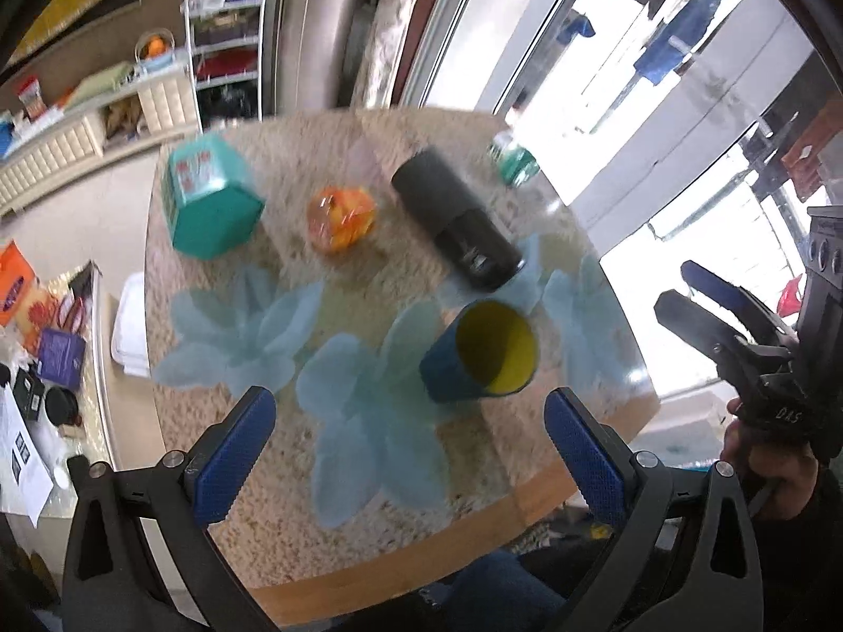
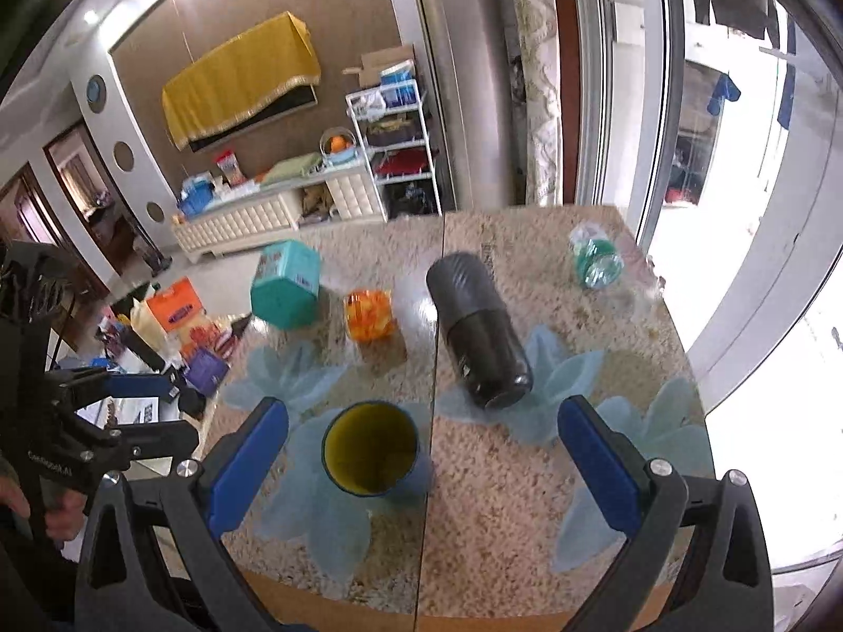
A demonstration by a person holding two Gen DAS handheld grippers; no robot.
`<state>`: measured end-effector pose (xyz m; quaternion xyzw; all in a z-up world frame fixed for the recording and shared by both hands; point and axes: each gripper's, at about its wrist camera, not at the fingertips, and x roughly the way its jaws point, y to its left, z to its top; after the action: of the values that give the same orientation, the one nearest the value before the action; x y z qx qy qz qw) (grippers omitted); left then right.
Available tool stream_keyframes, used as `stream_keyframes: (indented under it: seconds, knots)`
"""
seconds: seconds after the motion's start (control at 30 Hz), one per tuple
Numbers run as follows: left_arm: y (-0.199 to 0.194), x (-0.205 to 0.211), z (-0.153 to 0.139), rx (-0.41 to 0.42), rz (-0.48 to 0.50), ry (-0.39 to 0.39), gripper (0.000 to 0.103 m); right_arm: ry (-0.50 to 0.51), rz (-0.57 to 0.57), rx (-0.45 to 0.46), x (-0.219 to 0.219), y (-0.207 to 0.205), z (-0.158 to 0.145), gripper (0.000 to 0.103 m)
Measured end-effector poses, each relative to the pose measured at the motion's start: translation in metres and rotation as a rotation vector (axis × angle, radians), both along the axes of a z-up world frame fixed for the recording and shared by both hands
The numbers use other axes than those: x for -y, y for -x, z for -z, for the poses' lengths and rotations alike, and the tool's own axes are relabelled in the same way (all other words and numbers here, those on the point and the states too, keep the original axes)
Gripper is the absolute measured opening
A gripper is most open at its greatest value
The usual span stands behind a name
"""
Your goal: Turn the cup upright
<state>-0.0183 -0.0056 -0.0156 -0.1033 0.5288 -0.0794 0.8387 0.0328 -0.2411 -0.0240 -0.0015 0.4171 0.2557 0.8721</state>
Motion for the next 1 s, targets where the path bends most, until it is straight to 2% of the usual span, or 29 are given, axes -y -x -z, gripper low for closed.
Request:
stream_keyframes:
  seconds: [0.17, 0.4, 0.53, 0.87, 1.0]
  knots:
    - [0.005, 0.029, -0.019, 0.078, -0.009, -0.061, 0.103, -0.054, 0.005, 0.032, 0.019, -0.001, -0.002, 0.103]
    - [0.014, 0.054, -0.018, 0.111, -0.034, -0.080, 0.103, -0.082, -0.025, 0.045, 0.033, 0.001, 0.002, 0.103]
    - [0.020, 0.059, -0.018, 0.125, -0.048, -0.106, 0.103, -0.093, -0.038, 0.037, 0.036, 0.002, 0.007, 0.103]
    - [0.032, 0.054, -0.022, 0.138, -0.112, -0.075, 0.103, -0.128, -0.070, 0.037, 0.042, 0.009, 0.006, 0.103]
    - [0.034, 0.052, -0.026, 0.140, -0.131, -0.089, 0.103, -0.137, -0.067, 0.028, 0.044, 0.010, 0.008, 0.103]
